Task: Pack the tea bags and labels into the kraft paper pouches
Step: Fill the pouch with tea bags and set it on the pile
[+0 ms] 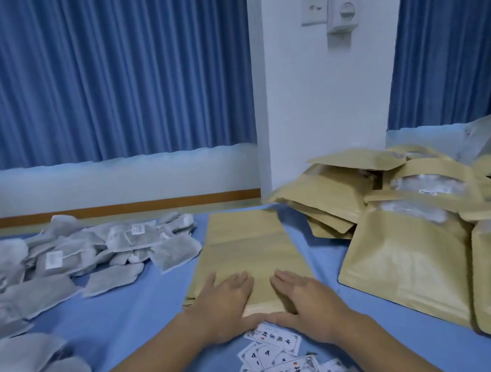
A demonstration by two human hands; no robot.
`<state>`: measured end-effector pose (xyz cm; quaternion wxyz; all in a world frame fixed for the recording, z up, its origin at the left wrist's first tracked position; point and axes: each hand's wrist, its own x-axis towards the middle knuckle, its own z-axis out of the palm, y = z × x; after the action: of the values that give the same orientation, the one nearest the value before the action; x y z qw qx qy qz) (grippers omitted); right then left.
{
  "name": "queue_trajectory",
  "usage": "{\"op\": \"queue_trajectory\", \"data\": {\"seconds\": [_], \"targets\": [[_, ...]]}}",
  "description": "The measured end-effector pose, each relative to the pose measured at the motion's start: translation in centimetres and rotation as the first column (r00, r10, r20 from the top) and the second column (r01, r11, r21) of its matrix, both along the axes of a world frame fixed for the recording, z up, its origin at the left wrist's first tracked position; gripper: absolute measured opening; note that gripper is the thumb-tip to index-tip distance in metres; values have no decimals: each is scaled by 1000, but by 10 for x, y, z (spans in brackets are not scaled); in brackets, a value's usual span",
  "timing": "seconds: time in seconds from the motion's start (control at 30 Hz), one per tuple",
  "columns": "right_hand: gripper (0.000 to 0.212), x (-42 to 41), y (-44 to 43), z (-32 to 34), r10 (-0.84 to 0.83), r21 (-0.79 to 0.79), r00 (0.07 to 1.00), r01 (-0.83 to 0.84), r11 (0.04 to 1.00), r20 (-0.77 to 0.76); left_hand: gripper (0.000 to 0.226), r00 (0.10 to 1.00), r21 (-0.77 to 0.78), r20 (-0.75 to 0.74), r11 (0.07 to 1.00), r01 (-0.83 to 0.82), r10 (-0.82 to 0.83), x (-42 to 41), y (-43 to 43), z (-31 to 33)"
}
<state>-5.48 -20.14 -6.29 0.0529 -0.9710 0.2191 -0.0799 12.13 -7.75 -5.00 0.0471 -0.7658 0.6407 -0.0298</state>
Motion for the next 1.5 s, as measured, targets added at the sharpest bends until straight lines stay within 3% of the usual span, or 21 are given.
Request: {"op": "queue_trajectory", "data": {"seconds": [0.13,0.3,0.5,0.73,0.9,1.03,1.1,1.13,1.2,1.23,1.27,1.3,1.37,1.4,1.43,1.5], "targets": [[68,-1,7,7,26,-159,999,-29,987,-23,56,989,-26,120,996,90,-86,-1,10,7],[49,-1,18,15,39,-263,999,-46,964,-30,47,979,-59,156,988,145,-135,-1,17,10],[51,-3,13,16,19,-199,1000,-15,980,20,44,992,-108,13,986,129,-128,4,26,12],[55,-10,11,23,36,101,998,-40,994,45,42,989,-124,-19,982,144,-147,-1,40,9],[57,-17,21,23,16,91,997,-22,996,70,44,997,-136,-20,988,76,-80,-3,39,15],[39,-18,31,17,27,-19,996,-26,999,83,35,993,-222,37,968,115,-110,-4,45,19],[36,-18,36,13,-10,-30,986,15,999,168,23,974,-493,86,841,223,-208,-10,52,16],[35,-18,38,11,-35,-28,975,42,999,219,16,968,-663,98,710,238,-233,-16,56,12],[32,-19,44,8,-85,11,949,86,996,305,10,978,-894,-3,439,91,-209,-33,65,4],[31,-20,47,7,-103,47,937,93,995,334,12,971,-921,-152,382,-72,-183,-42,70,1],[31,-20,51,5,-115,81,927,92,992,358,18,917,-880,-362,387,-277,-166,-51,73,-2],[30,-20,53,3,-122,115,916,84,990,383,25,781,-745,-606,451,-492,-149,-59,74,-5],[32,-20,58,-1,-131,200,883,43,979,451,42,308,-306,-945,635,-709,-112,-69,73,-9],[32,-20,60,-2,-127,259,864,-4,966,488,52,88,-132,-991,709,-693,-99,-71,72,-9],[31,-20,62,-2,-113,335,846,-80,939,521,58,-56,-49,-992,759,-650,-112,-72,70,-9],[22,-22,67,-1,-78,505,826,-263,822,558,59,-158,-60,-969,800,-598,-191,-72,66,-9]]}}
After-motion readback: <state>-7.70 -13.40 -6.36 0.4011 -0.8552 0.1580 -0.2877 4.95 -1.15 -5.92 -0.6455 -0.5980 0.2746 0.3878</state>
